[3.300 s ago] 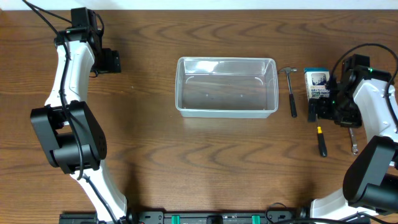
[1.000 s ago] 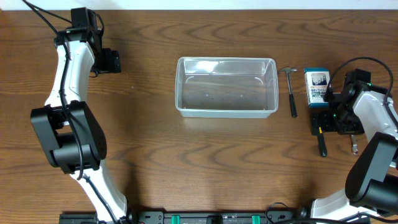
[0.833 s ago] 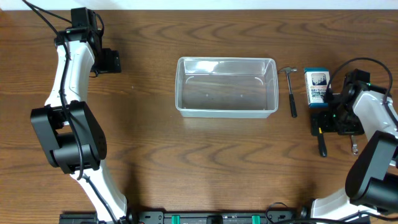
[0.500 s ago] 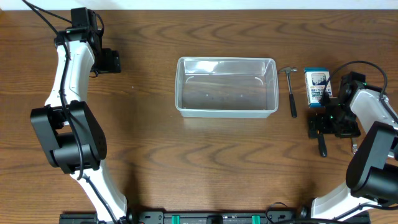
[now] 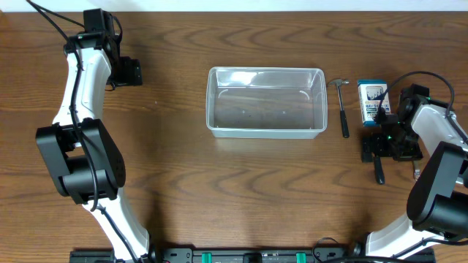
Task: Pack container
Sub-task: 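Align the right gripper fingers around the screwdriver handle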
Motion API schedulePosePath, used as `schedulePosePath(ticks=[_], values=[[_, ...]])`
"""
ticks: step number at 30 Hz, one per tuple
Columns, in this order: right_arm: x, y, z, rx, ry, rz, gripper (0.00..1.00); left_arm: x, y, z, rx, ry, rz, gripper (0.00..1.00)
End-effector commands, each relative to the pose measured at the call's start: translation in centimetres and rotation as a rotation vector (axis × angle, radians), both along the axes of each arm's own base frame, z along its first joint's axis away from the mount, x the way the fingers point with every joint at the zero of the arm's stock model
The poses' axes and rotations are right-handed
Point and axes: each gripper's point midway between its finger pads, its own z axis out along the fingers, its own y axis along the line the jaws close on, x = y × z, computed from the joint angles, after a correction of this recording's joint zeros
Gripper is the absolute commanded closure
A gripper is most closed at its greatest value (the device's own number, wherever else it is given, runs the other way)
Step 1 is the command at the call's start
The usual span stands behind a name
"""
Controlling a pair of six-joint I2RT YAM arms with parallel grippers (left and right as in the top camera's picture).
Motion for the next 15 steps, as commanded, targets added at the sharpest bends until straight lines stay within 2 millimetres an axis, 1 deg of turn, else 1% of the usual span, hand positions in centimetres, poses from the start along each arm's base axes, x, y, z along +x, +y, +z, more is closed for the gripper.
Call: schedulePosePath(ticks=[1, 15], values=[[-0.26, -0.12, -0.35, 0.014, 0.009, 0.005, 0.01, -0.24, 0.26, -0.91, 0.011, 0.025, 0.007, 0.02], [-0.25, 0.03, -0.36, 0.021, 0.007, 0.005, 0.01, -0.24, 0.26, -0.91, 0.011, 0.025, 0.007, 0.02]])
